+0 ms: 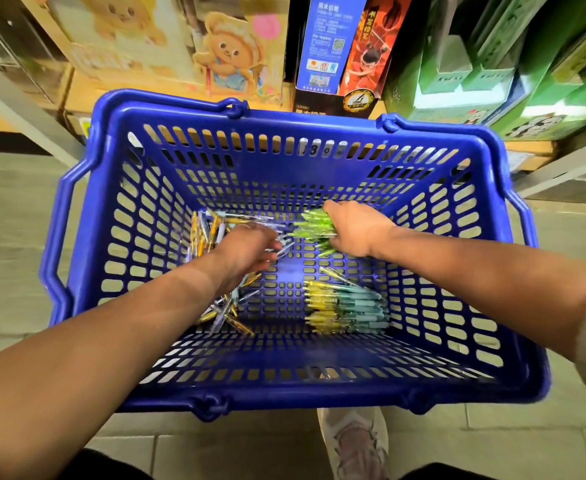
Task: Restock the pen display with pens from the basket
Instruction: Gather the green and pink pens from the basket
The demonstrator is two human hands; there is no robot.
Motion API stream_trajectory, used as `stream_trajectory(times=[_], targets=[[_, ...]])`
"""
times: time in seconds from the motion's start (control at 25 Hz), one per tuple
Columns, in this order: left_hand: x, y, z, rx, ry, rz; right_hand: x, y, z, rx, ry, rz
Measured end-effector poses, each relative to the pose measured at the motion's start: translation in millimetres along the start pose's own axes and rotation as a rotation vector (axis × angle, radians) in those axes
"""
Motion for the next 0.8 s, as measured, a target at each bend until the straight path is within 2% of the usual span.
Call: stream_trajectory(times=[0.04,0.12,0.2,0.28,0.4,0.64,0.72,0.8], targets=[[2.2,0.3,1.5,-0.02,0.069,0.009,-5.2,2.9,-7.9,0.014,-0.113,0.052],[6.6,4.1,7.7,-0.081,0.172,0.029,-22.5,10.7,-20.5,0.028,-0.49,0.216],[8.8,11.3,18.7,-0.161,0.27,0.027,-49.6,19.0,-23.1,-0.046,-0.945,0.397],[9.9,21.4,31.2,-0.276,0.381,0.012,-75.6,23.6,-23.7,-0.151,-1.16,0.495],[16.4,29.2,38.0,-0.367,0.492,0.015,-92.9,20.4,-33.9,-0.155,-1.047,0.504],[20.0,26.2,28.0,-0.305,0.493,-0.008,-108.7,26.3,-44.1,-0.11,-0.692,0.417],[18.4,24.1,23.3,-0.284,0.486,-0.028,-110.7,29.9,-42.1,-0.112,-0.831,0.45],[18.5,22.6,18.8,-0.284,0.498,-0.035,-119.7,35.4,-37.7,-0.215,-1.177,0.527]])
Point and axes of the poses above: each hand's wrist, its own y-axis away from the middle knuckle, its own z-axis out of the palm, x = y × z, the point moved 8 cm from there along -y, towards the middle knuckle, and after that the axes turned 13 degrees about x, right-handed, at the moved point
